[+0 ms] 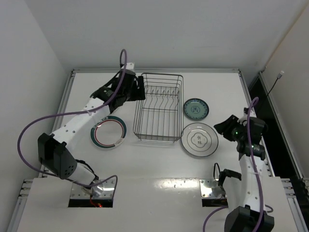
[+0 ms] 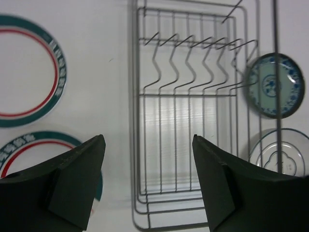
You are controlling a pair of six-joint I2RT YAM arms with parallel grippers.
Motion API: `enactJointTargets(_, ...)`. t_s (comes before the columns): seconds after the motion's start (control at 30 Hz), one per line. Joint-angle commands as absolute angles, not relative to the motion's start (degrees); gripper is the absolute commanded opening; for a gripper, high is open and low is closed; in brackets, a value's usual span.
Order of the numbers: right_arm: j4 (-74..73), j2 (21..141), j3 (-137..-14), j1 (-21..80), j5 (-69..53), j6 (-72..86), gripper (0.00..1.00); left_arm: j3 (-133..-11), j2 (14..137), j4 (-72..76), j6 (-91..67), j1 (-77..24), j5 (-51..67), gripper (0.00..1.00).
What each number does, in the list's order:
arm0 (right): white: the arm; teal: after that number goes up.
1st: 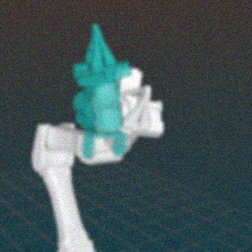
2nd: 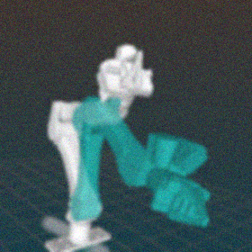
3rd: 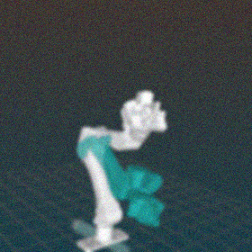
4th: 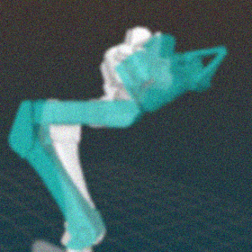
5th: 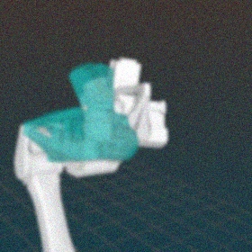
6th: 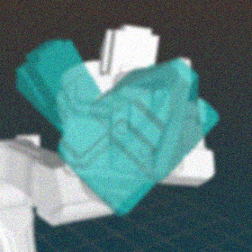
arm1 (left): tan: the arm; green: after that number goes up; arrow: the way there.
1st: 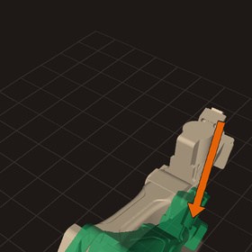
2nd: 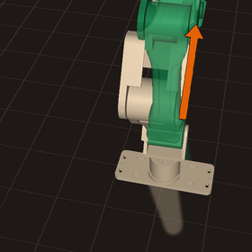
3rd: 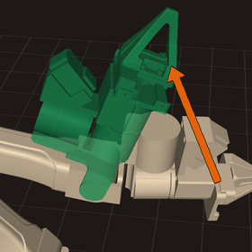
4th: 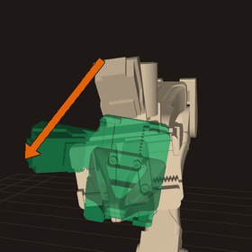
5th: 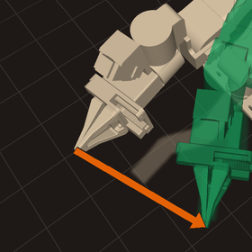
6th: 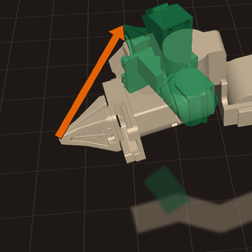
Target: Load the plates into the dish rack
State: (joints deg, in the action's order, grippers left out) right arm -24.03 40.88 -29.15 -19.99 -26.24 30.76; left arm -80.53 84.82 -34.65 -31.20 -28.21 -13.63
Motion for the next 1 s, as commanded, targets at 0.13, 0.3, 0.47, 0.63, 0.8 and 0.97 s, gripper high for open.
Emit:
enactJointTargets(0.13, -16.3, 51.3, -35.5, -20.7, -24.0, 34.0, 0.39, -76.8, 90.0, -23.8, -26.0, -33.4, -16.1, 0.75)
enactJointTargets(0.3, -13.2, 71.2, -42.2, -20.7, -29.1, 35.8, 0.31, -72.3, 87.7, -20.6, -25.2, -33.4, -18.5, 0.75)
enactJointTargets(0.47, -9.3, 84.0, -47.1, -20.6, -31.3, 38.5, 0.31, -66.3, 83.1, -18.4, -25.9, -33.9, -17.3, 0.75)
enactJointTargets(0.63, -13.7, 89.4, -51.2, -20.0, -29.8, 35.6, 0.36, -62.3, 79.3, -17.0, -25.9, -35.9, -23.4, 0.75)
enactJointTargets(0.8, -14.2, 94.0, -53.4, -18.1, -29.3, 34.5, 0.37, -62.3, 79.3, -16.4, -25.9, -35.9, -22.7, 0.75)
enactJointTargets(0.97, -17.4, 101.0, -59.2, -15.2, -25.1, 33.9, 0.38, -61.8, 79.3, -15.9, -26.5, -35.9, -22.7, 0.75)
